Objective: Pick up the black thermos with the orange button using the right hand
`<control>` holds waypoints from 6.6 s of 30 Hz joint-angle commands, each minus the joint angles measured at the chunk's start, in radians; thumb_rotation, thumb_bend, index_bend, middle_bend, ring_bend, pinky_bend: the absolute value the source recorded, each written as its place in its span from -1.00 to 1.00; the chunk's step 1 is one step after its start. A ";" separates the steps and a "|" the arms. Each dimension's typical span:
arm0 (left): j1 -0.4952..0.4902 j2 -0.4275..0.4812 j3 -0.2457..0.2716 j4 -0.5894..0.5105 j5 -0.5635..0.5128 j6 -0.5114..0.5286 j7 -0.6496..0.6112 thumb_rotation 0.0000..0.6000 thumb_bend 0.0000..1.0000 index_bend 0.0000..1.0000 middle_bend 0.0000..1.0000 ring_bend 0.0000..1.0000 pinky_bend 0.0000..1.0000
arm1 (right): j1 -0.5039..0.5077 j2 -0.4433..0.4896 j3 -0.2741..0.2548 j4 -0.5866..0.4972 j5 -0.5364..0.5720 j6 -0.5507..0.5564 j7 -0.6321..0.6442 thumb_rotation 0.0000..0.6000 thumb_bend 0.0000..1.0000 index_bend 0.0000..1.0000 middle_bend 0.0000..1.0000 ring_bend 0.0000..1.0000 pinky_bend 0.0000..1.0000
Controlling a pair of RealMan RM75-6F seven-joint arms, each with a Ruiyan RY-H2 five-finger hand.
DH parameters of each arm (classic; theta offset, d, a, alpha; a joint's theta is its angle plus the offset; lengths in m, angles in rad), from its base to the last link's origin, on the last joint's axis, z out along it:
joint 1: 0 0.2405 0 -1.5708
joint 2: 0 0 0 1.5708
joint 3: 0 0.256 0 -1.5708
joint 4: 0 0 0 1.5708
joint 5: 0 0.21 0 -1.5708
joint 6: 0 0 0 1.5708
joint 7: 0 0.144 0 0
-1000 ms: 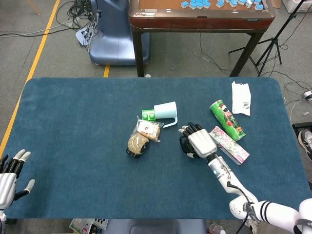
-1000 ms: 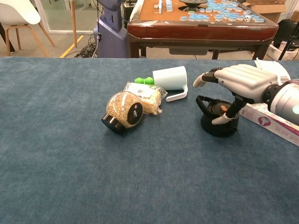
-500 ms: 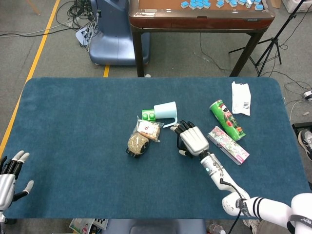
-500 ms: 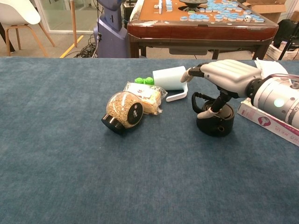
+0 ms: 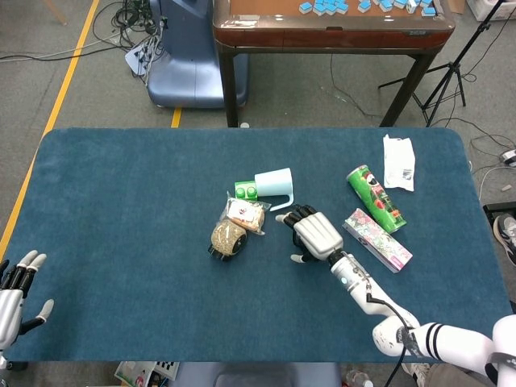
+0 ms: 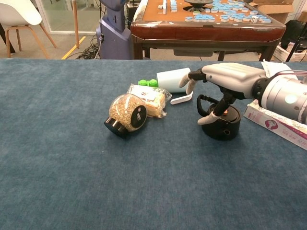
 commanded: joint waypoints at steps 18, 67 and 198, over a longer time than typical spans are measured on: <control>0.017 0.004 0.004 0.002 -0.004 0.005 -0.012 1.00 -0.41 -0.78 -0.86 -0.74 -0.97 | 0.058 -0.022 -0.044 0.077 0.001 -0.050 -0.019 1.00 -1.00 -0.58 -0.15 -0.77 -0.78; 0.005 0.007 0.011 -0.039 0.028 -0.003 0.028 1.00 -0.41 -0.78 -0.86 -0.74 -0.97 | -0.113 0.297 -0.089 -0.157 0.091 0.099 -0.130 1.00 -1.00 -0.58 -0.30 -0.67 -0.78; 0.015 -0.003 0.024 -0.021 0.043 0.001 0.004 1.00 -0.41 -0.78 -0.86 -0.74 -0.97 | -0.179 0.318 -0.248 -0.325 0.045 0.085 -0.302 1.00 -0.97 -0.06 -0.08 -0.34 -0.78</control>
